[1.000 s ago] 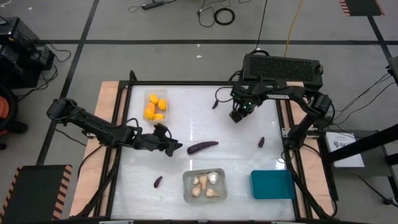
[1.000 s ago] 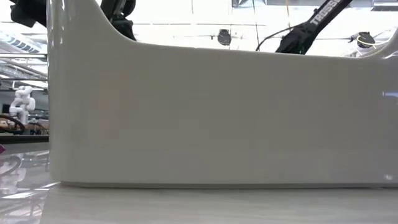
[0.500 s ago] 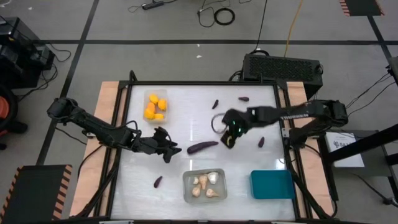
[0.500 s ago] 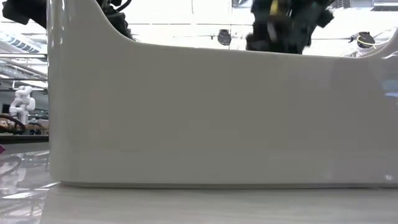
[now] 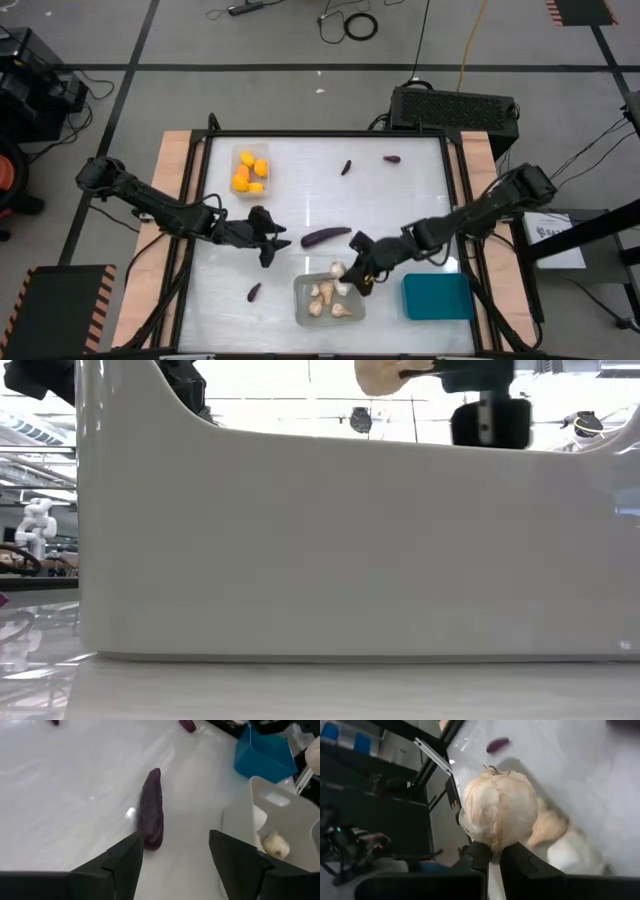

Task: Sort produce into baskets
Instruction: Put the garlic into the gray bin, then put the eggplant into the blue bin

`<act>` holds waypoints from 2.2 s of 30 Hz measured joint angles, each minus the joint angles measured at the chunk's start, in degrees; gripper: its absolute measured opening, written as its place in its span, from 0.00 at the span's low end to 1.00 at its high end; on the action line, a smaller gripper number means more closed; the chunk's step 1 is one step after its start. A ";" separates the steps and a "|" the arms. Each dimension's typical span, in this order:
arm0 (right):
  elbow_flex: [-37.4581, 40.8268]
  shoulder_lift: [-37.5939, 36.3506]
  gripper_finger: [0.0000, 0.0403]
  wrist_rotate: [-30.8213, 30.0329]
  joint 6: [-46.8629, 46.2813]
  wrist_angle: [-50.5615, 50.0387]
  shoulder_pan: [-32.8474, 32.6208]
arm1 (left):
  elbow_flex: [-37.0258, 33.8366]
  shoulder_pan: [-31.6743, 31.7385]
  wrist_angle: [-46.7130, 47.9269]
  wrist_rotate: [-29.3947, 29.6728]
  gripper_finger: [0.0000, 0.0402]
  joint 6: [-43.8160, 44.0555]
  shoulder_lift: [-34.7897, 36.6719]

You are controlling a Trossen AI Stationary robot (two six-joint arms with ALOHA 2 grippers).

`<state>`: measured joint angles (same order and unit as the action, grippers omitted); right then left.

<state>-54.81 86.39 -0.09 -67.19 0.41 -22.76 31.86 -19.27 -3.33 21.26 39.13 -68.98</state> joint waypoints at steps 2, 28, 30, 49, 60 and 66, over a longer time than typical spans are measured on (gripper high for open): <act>0.02 0.77 0.05 -0.26 -4.07 0.79 -1.23 | 0.00 0.13 0.01 0.00 0.58 -2.46 -0.01; 0.02 1.48 0.41 0.79 -16.05 -10.55 -5.32 | 0.02 2.21 -1.97 -1.66 0.58 -4.93 -6.64; 0.02 1.48 0.44 2.99 -13.46 -10.52 -4.37 | 0.02 2.21 -4.18 -1.66 0.58 -5.16 -7.23; 0.04 -0.65 0.45 13.01 8.44 -12.27 4.30 | 14.94 12.57 -7.40 -11.83 0.59 -18.88 -24.87; 0.04 -11.56 0.45 6.05 17.82 -26.31 7.86 | 20.24 13.94 -2.00 -13.60 0.82 -21.97 -31.89; 0.07 -15.85 0.45 2.94 20.71 -28.59 9.56 | 20.14 13.63 0.17 -13.62 0.88 -19.91 -35.53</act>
<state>-54.74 70.54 2.85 -46.48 -28.18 -13.20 52.00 -5.64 -3.16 7.64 19.22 -104.51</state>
